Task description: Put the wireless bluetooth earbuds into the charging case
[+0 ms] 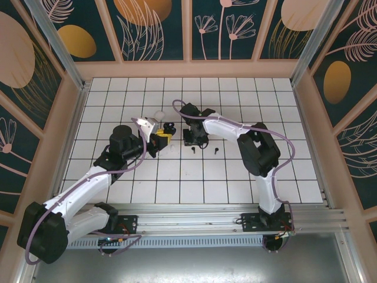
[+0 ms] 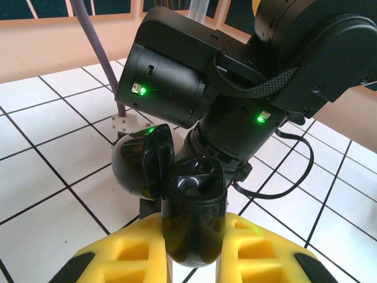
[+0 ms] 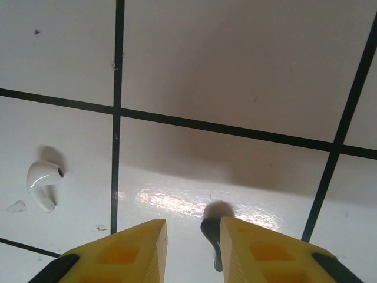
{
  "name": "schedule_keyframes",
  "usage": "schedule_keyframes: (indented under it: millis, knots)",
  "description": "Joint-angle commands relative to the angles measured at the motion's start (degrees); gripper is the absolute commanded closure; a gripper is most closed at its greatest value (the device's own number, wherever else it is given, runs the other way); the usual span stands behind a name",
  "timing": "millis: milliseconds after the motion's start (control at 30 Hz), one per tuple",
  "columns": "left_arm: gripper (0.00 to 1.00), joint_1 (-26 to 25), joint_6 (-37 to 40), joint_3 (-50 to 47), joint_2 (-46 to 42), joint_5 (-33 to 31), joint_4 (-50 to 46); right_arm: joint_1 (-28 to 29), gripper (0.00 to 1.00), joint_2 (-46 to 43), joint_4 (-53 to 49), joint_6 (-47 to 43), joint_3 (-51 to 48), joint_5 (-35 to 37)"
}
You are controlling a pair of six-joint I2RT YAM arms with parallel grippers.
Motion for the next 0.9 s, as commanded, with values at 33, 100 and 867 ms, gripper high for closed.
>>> schedule_keyframes:
  millis: [33,100,867]
  knots:
    - [0.95,-0.13,-0.07,-0.14,-0.75,-0.96,-0.47,0.36,0.7,1.54,-2.38,-0.92,0.9,1.23]
    - [0.95,-0.07,0.3,0.16,-0.67,-1.24,-0.95,0.45,0.7,1.89,-2.29,-1.09,0.65,0.88]
    - [0.95,-0.13,0.17,0.12,-0.2,-1.15,-0.7,2.03,0.67,4.16,-4.12,-0.82,0.17,2.03]
